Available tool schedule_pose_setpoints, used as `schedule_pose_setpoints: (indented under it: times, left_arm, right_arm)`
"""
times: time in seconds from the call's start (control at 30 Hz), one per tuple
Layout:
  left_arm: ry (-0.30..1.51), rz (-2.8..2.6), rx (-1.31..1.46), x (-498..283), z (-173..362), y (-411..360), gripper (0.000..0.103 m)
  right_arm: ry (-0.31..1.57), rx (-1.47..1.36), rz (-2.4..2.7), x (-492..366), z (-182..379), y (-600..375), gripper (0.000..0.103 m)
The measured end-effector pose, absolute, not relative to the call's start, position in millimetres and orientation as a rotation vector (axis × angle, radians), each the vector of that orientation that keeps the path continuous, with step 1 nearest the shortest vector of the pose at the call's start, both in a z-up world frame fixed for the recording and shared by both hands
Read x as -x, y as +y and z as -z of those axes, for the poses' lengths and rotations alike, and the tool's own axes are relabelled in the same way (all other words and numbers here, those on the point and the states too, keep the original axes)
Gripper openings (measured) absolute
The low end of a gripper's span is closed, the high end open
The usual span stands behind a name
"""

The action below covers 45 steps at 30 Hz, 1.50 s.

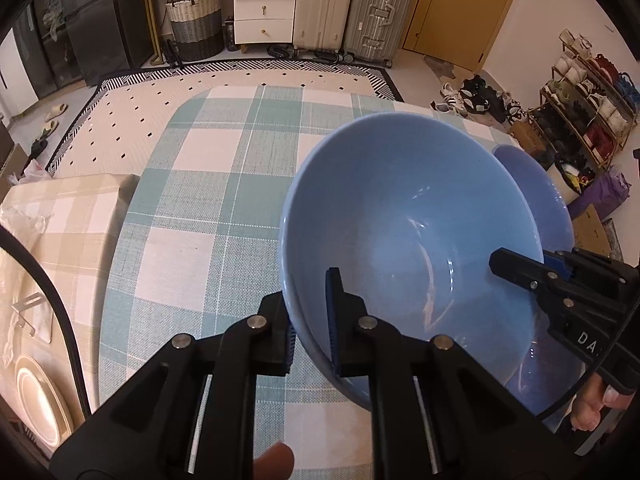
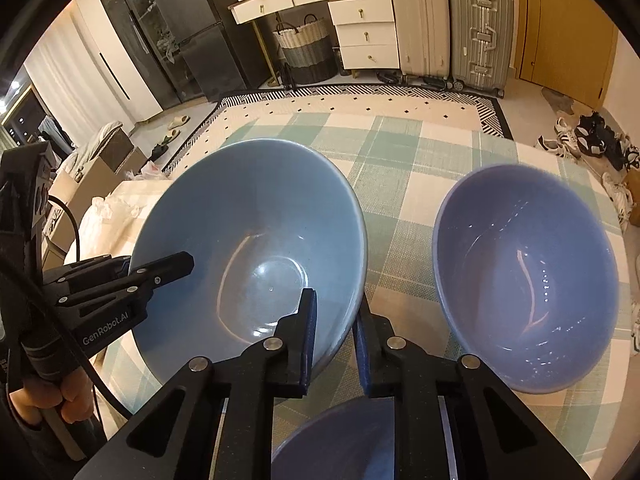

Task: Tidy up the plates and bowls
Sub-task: 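Lift the blue bowl with both grippers and carry it over another bowl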

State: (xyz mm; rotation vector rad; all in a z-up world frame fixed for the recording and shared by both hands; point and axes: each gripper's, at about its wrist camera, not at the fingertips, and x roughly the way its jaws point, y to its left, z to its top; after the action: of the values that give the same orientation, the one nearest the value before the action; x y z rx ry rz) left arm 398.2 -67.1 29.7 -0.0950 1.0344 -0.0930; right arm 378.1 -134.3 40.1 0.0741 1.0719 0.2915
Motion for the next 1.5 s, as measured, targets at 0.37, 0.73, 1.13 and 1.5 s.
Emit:
schedule_pose_setpoints:
  times: [0.37, 0.73, 1.13, 1.5]
  left_arm:
    - [0.978, 0.125, 0.097, -366, -68, -80, 0.009]
    - [0.94, 0.172, 0.069, -331, -100, -110, 0.009]
    - [0.946, 0.24, 0.031, -303, -108, -160, 0.009]
    - [0.979, 0.283, -0.016, -290, -95, -200, 0.009]
  right_arm:
    - [1.008, -0.07, -0.282, -345, -77, -144, 0.017]
    - [0.946, -0.085, -0.252, -301, -111, -164, 0.017]
    - [0.928, -0.105, -0.186, -257, -123, -197, 0.017]
    - [0.947, -0.136, -0.133, -230, -114, -225, 0.017]
